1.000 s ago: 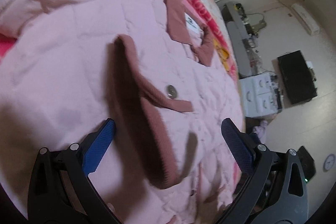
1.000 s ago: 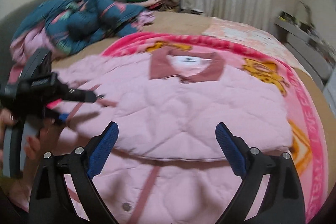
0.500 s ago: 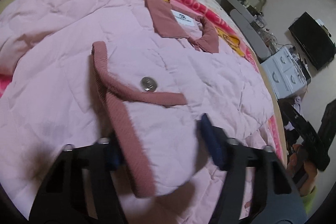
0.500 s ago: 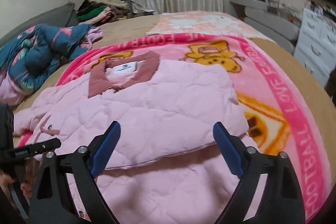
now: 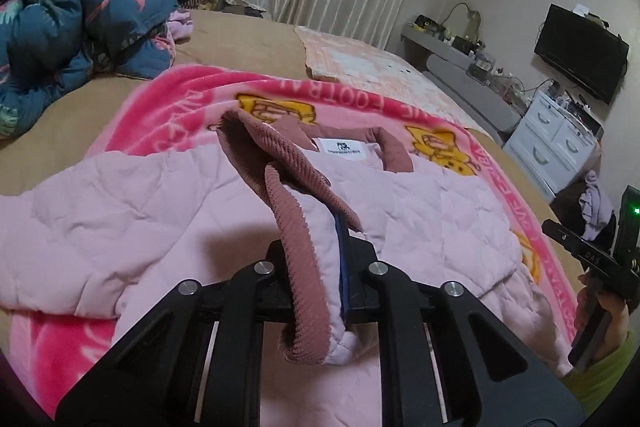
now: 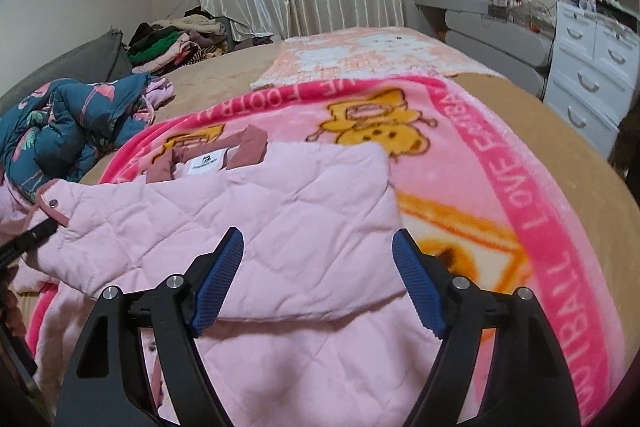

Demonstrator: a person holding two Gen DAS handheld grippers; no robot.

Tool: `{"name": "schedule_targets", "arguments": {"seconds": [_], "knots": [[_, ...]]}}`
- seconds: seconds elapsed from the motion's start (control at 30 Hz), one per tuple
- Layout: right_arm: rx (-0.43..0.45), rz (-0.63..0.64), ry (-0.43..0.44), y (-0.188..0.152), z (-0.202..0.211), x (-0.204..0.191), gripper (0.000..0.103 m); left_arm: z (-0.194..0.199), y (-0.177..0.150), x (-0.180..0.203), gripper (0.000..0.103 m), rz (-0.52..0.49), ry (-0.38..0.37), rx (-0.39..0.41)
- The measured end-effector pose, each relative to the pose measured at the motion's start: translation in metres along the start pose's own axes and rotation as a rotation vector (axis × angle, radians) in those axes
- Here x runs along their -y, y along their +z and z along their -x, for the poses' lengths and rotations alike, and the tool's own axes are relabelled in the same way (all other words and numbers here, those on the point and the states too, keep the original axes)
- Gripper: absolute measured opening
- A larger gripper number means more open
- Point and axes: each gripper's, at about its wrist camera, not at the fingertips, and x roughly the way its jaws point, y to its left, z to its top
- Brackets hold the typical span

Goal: Fold large clothes

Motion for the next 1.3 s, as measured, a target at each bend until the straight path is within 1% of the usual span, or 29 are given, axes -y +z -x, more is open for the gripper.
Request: {"name": "schedule_targets", "arguments": {"seconds": [0.13,0.23,0.37,0.53,0.67,0.83,0.97,1.2,1.3], "knots": [[-0.014,0.024,0.01,0.005,-0.013,-0.003,0.076,-0.018,-0.001,-0.008,0.007,-0.005,0.032,-0.028],[-0.035,0.048,0.022,0.007,-0.025,-0.006,0.076,-0.035,-0.008,-0.023,0.007,0.024,0.057,-0.072],[-0.077,0.076,0.063,0.008,-0.046,-0.012,0.076,-0.049,-0.015,-0.04,0.007,0.064,0.076,-0.113],[-0.134,0.1,0.078,0.002,-0.066,-0.019,0.076,-0.054,-0.021,-0.048,0.008,0.083,0.084,-0.144],[-0.149,0.103,0.076,0.001,-0.076,-0.019,0.076,-0.055,-0.023,-0.049,0.008,0.069,0.095,-0.149],[-0.214,0.083,0.059,-0.008,-0.094,-0.009,0.076,-0.061,-0.031,-0.055,0.013,0.078,0.104,-0.179],[-0.267,0.037,0.06,-0.015,-0.109,0.002,0.076,-0.067,-0.034,-0.057,0.017,0.081,0.111,-0.195],[-0.274,0.002,0.061,-0.023,-0.115,0.01,0.076,-0.07,-0.039,-0.061,0.023,0.098,0.102,-0.204],[-0.275,-0.009,0.053,-0.021,-0.109,0.008,0.077,-0.066,-0.037,-0.059,0.025,0.11,0.119,-0.206]]}}
